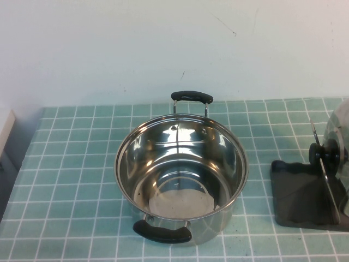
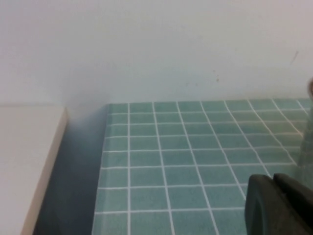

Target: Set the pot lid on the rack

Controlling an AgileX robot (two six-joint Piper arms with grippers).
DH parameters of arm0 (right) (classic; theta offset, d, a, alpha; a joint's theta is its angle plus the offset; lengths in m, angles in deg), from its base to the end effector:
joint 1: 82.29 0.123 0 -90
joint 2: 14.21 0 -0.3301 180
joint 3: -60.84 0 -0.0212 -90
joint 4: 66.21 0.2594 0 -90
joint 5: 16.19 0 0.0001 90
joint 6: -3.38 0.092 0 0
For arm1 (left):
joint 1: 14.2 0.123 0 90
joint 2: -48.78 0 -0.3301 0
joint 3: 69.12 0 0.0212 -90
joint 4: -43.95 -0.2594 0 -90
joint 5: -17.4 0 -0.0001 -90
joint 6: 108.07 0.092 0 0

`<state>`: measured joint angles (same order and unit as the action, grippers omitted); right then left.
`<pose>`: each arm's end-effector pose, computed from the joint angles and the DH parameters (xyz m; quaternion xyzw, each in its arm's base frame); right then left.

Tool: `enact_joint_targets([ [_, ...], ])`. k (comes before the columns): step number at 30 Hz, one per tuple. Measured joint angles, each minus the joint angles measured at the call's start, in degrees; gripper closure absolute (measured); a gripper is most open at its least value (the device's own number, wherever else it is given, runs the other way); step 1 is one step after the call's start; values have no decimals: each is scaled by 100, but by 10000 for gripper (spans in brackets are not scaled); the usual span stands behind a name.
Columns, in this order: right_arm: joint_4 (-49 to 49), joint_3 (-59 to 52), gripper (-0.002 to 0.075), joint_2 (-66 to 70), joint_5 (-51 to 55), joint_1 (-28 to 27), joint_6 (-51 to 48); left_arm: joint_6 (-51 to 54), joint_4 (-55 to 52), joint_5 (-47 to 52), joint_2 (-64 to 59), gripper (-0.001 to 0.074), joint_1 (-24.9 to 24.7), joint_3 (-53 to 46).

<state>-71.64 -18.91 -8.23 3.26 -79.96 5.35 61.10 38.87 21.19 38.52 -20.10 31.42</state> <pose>0.0177 -0.0022 0.1738 -0.0284 0.7933 -0.0169 0.6079 0.0262 -0.0022 0.1986 -0.0011 0.7283 -0.0675 0.6819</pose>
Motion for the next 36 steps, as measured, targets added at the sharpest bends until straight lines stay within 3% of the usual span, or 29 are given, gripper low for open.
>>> enact_joint_targets([
  [4,-7,0,727,0,0,0,0,176,204,115,323,737,416,0],
  [9,-7,0,727,0,0,0,0,250,259,815,402,737,594,0],
  [18,-7,0,727,0,4,0,0,462,420,1310,428,737,112,0],
  [36,-7,0,727,0,4,0,0,544,549,1331,437,737,101,10],
])
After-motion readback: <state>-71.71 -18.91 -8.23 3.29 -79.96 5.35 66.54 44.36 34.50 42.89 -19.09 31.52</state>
